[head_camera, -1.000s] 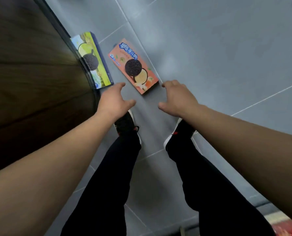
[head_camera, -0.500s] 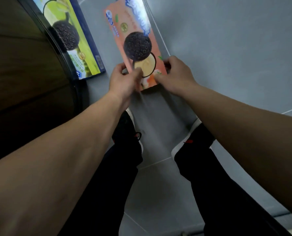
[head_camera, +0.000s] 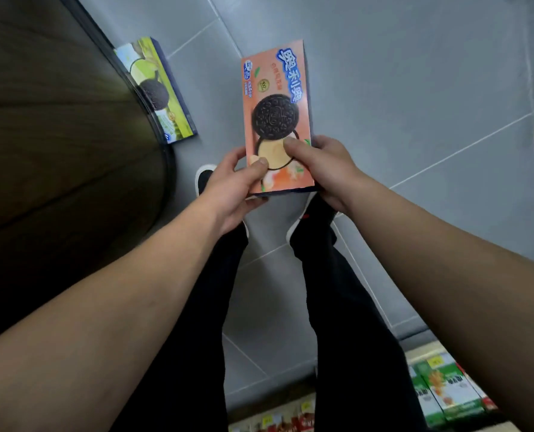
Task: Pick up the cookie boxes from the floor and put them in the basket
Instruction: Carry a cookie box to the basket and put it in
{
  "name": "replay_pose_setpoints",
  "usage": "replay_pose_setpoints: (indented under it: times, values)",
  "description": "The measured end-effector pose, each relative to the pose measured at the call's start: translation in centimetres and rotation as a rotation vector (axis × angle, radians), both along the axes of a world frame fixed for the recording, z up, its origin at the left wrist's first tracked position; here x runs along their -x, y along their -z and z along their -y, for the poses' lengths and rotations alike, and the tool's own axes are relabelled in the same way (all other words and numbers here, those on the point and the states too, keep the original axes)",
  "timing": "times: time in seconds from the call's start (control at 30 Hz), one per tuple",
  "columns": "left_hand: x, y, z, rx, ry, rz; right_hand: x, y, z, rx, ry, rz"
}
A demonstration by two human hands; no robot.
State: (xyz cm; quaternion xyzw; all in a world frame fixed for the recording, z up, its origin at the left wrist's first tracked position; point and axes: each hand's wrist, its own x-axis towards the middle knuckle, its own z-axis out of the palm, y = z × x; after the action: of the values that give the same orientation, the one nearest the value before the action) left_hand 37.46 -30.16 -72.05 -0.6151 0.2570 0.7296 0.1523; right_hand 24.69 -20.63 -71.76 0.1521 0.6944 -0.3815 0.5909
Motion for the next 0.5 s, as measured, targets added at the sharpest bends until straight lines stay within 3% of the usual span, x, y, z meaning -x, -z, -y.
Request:
replay_pose_setpoints:
  times: [0.1,0.2,0.33,0.5]
  values:
    - [0.9,-7.1,0.8,0.145,0.257,0.062,1.1,-7.5,-0.7,-0.078,-0.213,-0.211]
    - [2.1,-14.0,2.7,0.504,0.579,0.111,2.4,-14.6,-2.1,-0.19,-0.57,-0.499]
    - [3.4,-23.4,2.7,0.952,0.793,0.001,3.9,-22.9,-4.6,-0.16,-0.945,-0.62]
    - [2.9,-32.8,-0.7,1.078,1.295,-0.081,5.0,-31.7,-6.0,0.034,-1.332,-0.736]
